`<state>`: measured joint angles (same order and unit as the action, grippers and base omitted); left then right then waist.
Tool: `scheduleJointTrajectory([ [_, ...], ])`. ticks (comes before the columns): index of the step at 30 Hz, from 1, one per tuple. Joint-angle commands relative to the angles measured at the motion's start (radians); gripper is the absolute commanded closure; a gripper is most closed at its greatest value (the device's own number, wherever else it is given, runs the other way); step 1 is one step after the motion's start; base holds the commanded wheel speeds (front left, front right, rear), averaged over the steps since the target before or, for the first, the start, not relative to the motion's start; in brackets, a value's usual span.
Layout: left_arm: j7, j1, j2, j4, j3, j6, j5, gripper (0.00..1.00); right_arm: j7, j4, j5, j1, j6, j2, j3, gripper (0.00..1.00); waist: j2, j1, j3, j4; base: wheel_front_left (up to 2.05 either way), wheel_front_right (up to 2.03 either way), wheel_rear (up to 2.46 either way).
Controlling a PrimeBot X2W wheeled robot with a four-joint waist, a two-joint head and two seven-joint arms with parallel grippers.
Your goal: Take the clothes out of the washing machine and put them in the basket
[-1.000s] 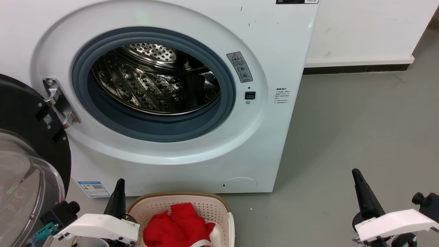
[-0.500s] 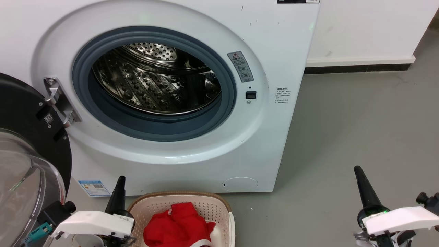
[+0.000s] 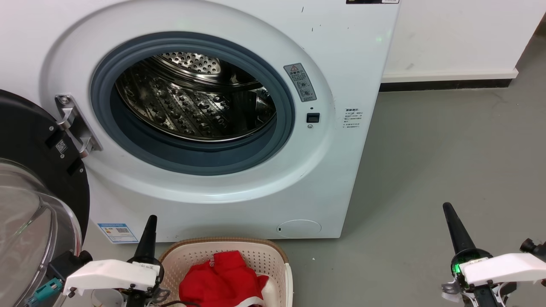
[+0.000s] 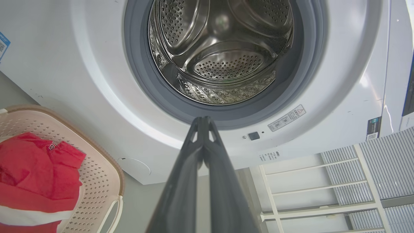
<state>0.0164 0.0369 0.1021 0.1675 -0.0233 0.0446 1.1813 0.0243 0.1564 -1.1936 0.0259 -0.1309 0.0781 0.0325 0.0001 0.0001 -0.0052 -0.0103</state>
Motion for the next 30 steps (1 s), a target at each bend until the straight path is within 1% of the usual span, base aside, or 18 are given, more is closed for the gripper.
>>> scheduleJointTrajectory([
  [1, 0.006, 0.024, -0.001, -0.001, -0.008, 0.011, 0.031, 1.00, 0.004, 0.000, -0.031, 0.026, 0.000, 0.006, 0.004, 1.00, -0.0001, 0.0000, 0.000, 0.000, 0.00, 0.00, 0.00],
  [30, 0.050, 0.055, -0.022, 0.045, -0.044, 0.055, 0.274, 1.00, 0.037, 0.051, -0.274, 0.063, 0.000, 0.002, 0.028, 1.00, -0.0001, 0.0000, 0.004, 0.006, 0.00, 0.00, 0.00],
])
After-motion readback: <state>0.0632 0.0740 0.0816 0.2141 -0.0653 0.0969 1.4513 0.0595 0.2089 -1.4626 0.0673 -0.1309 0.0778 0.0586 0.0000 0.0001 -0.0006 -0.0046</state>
